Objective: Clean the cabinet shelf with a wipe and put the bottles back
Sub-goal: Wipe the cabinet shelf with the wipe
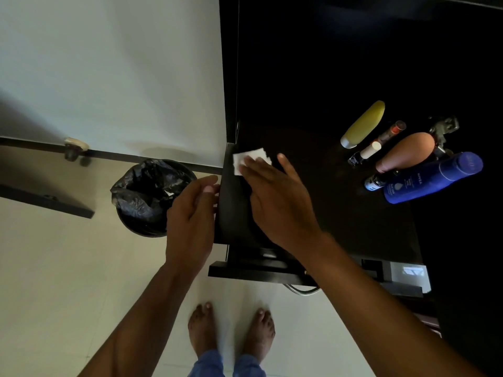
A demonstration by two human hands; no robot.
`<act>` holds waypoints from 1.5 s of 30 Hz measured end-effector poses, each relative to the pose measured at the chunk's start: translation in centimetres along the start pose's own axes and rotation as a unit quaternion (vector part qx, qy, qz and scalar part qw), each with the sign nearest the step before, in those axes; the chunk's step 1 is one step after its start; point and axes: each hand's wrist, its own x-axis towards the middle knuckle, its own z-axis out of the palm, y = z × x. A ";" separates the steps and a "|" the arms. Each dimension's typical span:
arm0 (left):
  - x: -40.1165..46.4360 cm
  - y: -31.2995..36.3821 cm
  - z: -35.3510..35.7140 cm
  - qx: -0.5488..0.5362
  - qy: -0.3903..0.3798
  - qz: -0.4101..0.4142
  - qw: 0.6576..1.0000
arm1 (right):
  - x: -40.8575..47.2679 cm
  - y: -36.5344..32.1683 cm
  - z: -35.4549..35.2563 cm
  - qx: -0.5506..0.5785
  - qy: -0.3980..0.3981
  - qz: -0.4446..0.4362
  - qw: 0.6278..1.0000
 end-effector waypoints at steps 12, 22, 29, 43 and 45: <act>-0.5 -0.1 0.1 -0.116 0.040 -0.121 0.985 | 3.4 -2.6 2.0 -0.014 -0.023 0.006 1.000; -2.2 0.4 0.5 0.159 -0.018 0.071 0.985 | -11.5 -1.0 -0.9 0.059 -0.034 0.073 0.995; -4.7 1.3 3.6 0.427 -0.076 0.222 0.873 | -18.9 5.9 -3.5 0.039 0.038 0.270 0.961; -7.9 0.5 8.1 0.459 -0.159 0.290 0.825 | -18.8 6.7 -3.7 -0.051 0.000 0.428 0.902; -7.8 0.6 8.3 0.459 -0.156 0.291 0.825 | -17.7 7.4 -4.0 -0.048 -0.007 0.424 0.904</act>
